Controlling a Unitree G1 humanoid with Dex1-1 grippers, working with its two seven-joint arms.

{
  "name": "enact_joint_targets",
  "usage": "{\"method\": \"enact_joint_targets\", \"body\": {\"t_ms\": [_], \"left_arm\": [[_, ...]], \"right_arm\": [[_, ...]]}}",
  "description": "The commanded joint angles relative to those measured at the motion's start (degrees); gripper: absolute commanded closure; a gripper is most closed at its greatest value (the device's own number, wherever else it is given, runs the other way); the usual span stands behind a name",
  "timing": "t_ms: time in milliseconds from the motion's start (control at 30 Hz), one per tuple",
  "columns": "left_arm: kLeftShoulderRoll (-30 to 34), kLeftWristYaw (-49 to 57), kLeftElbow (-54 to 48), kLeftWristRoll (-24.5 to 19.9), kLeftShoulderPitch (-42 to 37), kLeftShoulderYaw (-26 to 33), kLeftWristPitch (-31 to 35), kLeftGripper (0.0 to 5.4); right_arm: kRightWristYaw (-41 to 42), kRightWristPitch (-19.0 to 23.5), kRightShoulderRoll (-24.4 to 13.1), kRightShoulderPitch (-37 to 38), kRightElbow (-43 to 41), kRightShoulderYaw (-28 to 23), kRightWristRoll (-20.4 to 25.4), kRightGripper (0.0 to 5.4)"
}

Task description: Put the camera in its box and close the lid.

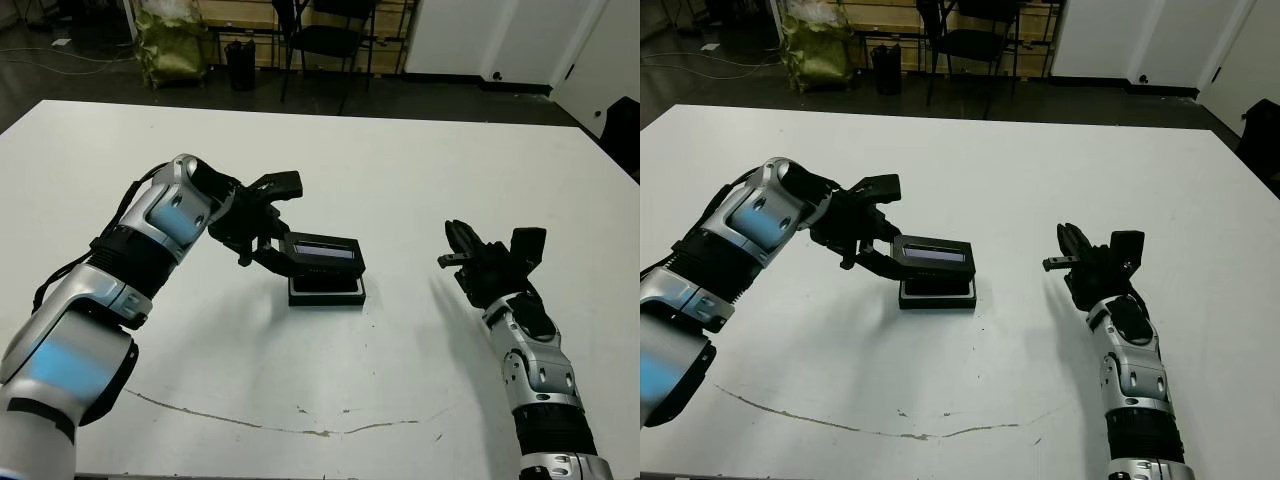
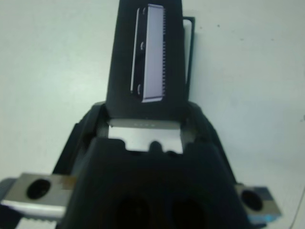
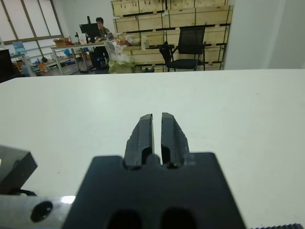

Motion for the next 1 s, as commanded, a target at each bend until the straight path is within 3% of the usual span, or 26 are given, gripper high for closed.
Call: {"method": "enact_joint_targets", "body": {"t_ms": [33, 333, 567, 667, 1000], "left_arm": [[-0.10, -0.82, 1.97, 0.44, 0.49, -0.62, -1.46, 2.98], [-1.41, -2.28, 7.00, 0.54, -0.16, -0.49, -6.84, 2.98], [-2.61, -0.84, 8.73, 1.77, 0.72, -1.05, -13.24, 2.98], [-3.40, -0.56, 10.11, 1.67, 1.08, -0.66, -15.00, 2.98], [-5.08, -0.86, 10.61, 1.96, 0.87, -0.71, -15.29, 2.98]], "right_arm": [[-0.14, 1.70, -0.80, 0.55, 0.54, -0.19, -0.24, 5.40], [0.95, 3.15, -0.67, 0.56, 0.22, -0.59, 1.24, 5.40], [-0.99, 7.10, -0.49, 1.18, -3.22, -0.25, 0.95, 5.40], [0.44, 5.19, -0.52, 0.83, -0.76, -0.72, 1.42, 5.40], [0.88, 4.66, -0.57, 0.65, -0.09, -0.49, 1.13, 5.40]]}}
